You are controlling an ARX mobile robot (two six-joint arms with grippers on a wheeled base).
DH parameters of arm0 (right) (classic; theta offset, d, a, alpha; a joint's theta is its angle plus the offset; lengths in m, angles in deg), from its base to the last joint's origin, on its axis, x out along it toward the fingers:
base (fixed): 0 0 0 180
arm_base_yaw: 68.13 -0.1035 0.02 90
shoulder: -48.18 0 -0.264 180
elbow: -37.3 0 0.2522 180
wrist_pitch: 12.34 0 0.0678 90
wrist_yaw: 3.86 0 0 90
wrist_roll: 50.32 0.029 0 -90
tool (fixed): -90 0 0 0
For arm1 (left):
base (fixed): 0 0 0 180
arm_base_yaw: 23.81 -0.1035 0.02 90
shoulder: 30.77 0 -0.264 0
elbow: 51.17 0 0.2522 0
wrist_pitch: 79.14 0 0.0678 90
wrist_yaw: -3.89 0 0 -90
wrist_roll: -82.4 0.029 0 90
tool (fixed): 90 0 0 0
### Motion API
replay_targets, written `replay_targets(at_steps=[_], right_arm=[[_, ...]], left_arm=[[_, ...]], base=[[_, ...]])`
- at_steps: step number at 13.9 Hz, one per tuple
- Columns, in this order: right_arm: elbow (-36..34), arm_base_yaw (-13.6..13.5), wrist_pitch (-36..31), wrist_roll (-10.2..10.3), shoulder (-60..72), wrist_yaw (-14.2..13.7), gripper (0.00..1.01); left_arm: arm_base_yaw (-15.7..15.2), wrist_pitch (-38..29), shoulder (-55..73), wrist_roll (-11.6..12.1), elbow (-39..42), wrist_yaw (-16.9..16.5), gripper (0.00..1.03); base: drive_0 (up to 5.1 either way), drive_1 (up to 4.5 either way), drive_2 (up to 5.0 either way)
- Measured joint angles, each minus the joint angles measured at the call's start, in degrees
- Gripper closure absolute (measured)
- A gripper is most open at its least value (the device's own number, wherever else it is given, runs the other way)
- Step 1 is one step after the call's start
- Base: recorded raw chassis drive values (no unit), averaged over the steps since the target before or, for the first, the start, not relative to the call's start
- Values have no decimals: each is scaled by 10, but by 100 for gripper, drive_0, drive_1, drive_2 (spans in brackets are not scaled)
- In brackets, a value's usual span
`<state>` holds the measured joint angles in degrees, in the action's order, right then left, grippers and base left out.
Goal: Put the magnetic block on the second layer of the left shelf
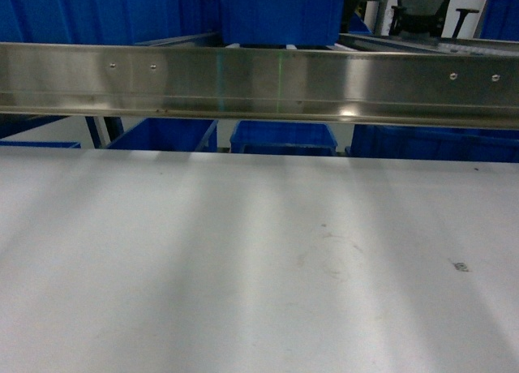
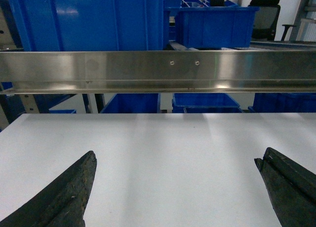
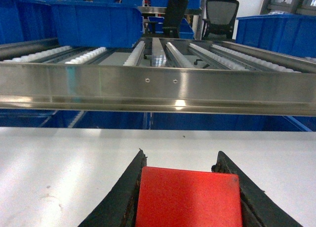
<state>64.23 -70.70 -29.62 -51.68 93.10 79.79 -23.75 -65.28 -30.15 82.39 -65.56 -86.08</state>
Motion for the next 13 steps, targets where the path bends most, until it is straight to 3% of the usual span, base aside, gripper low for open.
replay_targets(at_steps=[13], right_arm=[[-1,0,-1,0,0,0,67]], left_arm=[[0,1,0,0,0,0,5]], base=[[-492,249,249]])
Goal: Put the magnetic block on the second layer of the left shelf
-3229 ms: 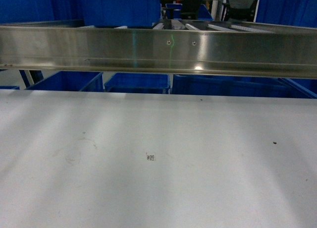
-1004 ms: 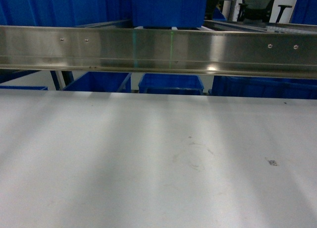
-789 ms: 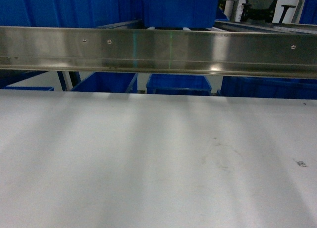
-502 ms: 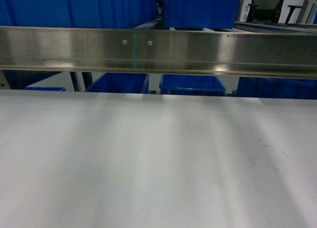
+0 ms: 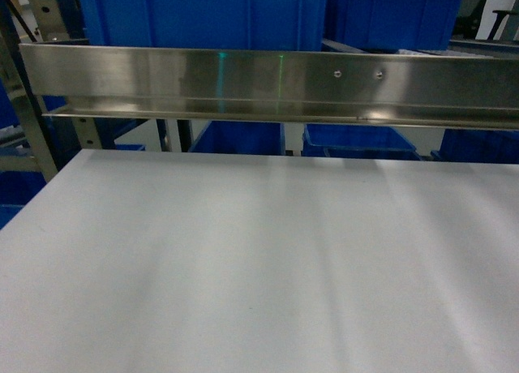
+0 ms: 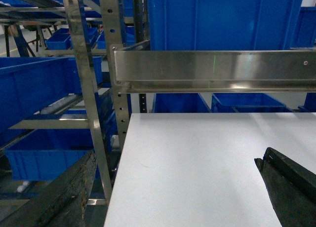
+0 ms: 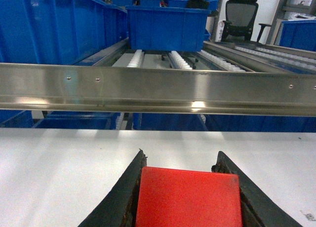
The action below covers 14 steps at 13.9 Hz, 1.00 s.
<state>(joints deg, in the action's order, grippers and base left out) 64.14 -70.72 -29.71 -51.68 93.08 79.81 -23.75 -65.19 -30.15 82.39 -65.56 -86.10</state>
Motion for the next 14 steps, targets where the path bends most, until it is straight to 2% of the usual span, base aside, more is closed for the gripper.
replay_targets(at_steps=[14], right_arm=[[0,0,3,0,1,0,67]], left_arm=[[0,0,0,0,0,0,5]], base=[[-501,240,240]])
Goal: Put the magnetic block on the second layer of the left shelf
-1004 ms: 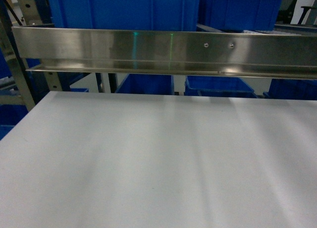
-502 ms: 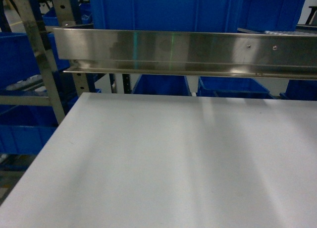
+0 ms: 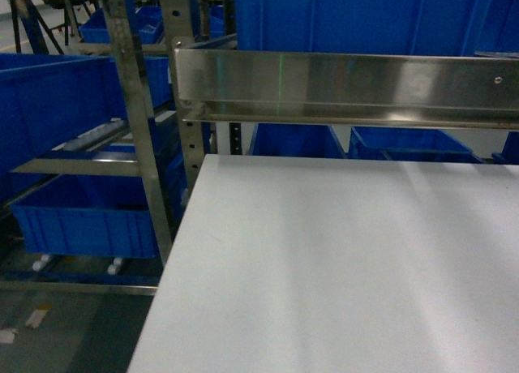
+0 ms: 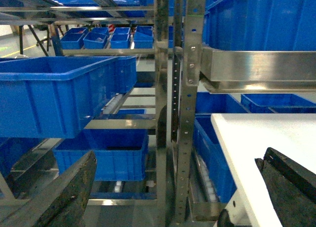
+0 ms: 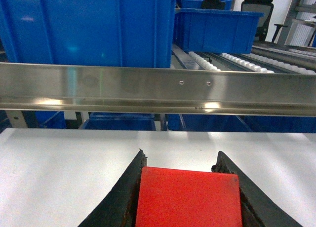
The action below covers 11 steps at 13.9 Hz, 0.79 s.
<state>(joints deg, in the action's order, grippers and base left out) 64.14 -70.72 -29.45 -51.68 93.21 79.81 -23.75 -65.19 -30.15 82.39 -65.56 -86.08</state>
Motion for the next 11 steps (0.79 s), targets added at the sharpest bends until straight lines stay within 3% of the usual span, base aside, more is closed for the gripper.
replay_targets(at_steps=[11], right_arm=[[0,0,-2,0,-1,1,67]], left_arm=[[0,0,0,0,0,0,5]], base=[[-499,242,242]])
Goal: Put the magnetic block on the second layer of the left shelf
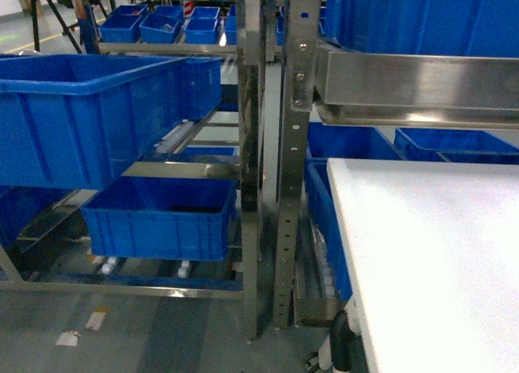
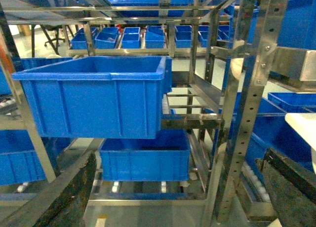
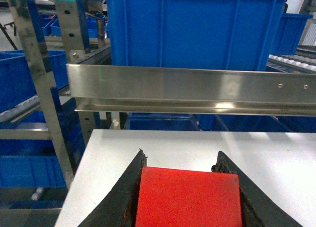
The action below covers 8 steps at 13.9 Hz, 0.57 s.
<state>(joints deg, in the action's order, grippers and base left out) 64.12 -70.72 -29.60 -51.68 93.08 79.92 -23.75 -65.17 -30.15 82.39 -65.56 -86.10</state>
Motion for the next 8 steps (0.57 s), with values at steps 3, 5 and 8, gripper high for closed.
replay_targets(at_steps=[3,5,8], right_arm=[[0,0,-1,0,0,0,67],[0,0,-3,0,0,0,67],[0,0,0,0,0,0,67]], left_arm=[[0,0,0,0,0,0,5],[0,0,0,0,0,0,5],[0,-2,0,0,0,0,5]], base=[[-503,238,238],[-484,257,257],[-503,238,238]])
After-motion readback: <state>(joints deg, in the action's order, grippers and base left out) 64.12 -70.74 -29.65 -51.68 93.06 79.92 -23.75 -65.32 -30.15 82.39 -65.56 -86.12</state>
